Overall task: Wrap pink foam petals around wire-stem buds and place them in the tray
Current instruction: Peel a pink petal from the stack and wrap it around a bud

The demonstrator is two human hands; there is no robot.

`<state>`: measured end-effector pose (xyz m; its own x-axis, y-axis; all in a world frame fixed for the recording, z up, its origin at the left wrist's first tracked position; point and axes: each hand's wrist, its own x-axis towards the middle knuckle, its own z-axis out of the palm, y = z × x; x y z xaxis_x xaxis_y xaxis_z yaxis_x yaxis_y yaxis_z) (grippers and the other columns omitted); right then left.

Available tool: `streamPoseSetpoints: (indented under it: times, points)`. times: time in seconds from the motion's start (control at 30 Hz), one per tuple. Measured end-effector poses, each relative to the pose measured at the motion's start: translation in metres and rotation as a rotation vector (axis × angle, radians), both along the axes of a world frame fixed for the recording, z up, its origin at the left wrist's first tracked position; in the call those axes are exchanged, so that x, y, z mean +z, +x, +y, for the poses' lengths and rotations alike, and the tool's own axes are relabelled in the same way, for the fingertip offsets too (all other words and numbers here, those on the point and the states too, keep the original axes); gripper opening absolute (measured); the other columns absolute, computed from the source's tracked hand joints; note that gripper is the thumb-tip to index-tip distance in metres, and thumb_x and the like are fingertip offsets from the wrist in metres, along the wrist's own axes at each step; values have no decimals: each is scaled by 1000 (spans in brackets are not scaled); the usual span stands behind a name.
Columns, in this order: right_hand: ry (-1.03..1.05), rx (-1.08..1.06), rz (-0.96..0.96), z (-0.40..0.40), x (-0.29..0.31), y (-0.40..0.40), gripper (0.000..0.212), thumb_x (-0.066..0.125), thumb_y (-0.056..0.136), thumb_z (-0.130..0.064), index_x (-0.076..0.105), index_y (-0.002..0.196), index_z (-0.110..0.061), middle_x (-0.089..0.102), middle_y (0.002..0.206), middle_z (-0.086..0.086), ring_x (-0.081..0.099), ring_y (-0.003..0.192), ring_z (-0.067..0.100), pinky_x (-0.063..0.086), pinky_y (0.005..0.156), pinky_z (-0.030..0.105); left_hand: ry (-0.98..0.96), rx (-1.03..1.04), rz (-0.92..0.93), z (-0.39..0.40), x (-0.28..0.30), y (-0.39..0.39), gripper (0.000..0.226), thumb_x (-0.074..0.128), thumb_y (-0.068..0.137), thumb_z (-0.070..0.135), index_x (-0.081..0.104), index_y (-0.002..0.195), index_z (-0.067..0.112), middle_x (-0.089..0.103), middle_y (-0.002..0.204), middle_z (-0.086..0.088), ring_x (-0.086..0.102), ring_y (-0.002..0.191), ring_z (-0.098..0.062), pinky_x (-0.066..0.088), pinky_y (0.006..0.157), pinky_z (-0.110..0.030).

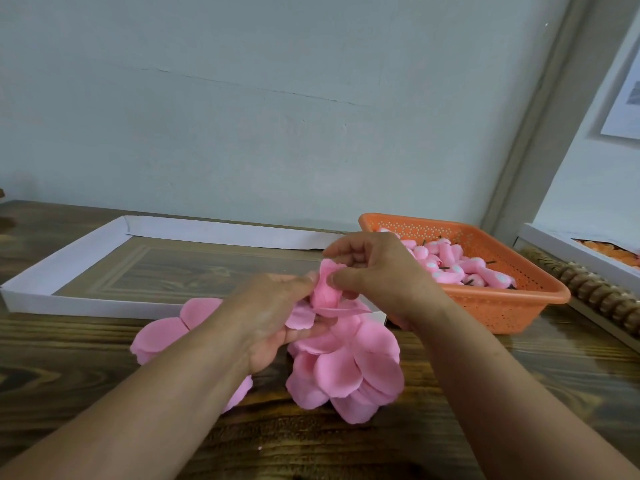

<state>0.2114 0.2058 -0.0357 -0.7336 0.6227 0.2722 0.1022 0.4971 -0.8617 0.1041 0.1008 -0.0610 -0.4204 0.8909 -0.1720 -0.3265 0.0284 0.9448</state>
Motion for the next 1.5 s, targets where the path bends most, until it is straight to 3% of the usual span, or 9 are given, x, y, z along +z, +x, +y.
streamPoseSetpoints:
  times: [0.13,0.37,0.47,0.73,0.9,1.07,1.2,1.37,1.5]
  points:
    - [89,-27,-29,-2,-1,0,9,70,79,-2,66,71,-6,63,64,13,52,53,14,46,55,28,-7,15,18,0,1,1,24,57,94,16,69,97,-4,73,93,-20,70,78,-25,61,64,-33]
    - [181,-132,-22,-8,-4,-8,22,65,81,-6,61,61,-13,57,60,6,50,56,17,48,57,36,-21,35,12,-1,3,4,23,62,90,15,69,97,-6,72,94,-22,69,86,-29,61,64,-34]
    - [212,-138,-37,-11,-3,-10,28,62,81,-3,58,58,-19,54,60,-4,48,54,11,45,55,29,-19,29,9,-1,3,5,22,62,90,12,70,100,-5,72,97,-23,69,85,-28,61,62,-33]
    - [-48,-49,61,-7,-2,-4,21,64,81,4,62,64,-9,56,46,-2,50,37,7,42,41,17,-30,40,38,0,1,2,18,64,87,15,72,88,-2,74,86,-15,71,71,-19,57,55,-26]
    - [-27,-40,42,-9,-1,-5,15,68,78,0,63,65,-6,59,44,-1,53,38,10,44,42,18,-38,64,115,-1,2,2,13,68,83,16,72,87,5,75,79,-9,69,73,-18,56,56,-25]
    - [-75,-141,108,-3,0,-3,22,59,79,12,60,64,-3,54,37,-1,50,31,9,38,36,15,51,69,-84,0,5,2,16,56,90,-1,60,103,-11,70,98,-26,71,87,-31,60,72,-35]
    - [-68,-212,129,-2,-2,-5,24,57,79,13,59,63,-4,53,36,0,50,31,9,40,35,17,64,120,-133,2,2,9,12,55,83,-17,59,93,-14,72,74,-19,72,67,-24,60,65,-32]
    - [125,-162,21,-7,-2,-5,14,61,79,7,63,69,-3,54,42,-6,50,36,4,44,44,19,6,212,-24,2,1,11,17,44,100,8,58,96,-1,72,76,-17,71,60,-22,59,52,-28]
    - [277,-75,-77,-13,3,-4,22,64,80,-1,61,65,-17,53,44,-14,52,46,4,46,55,23,-65,211,169,3,0,8,22,45,100,16,63,96,4,74,78,-15,73,71,-30,58,77,-49]
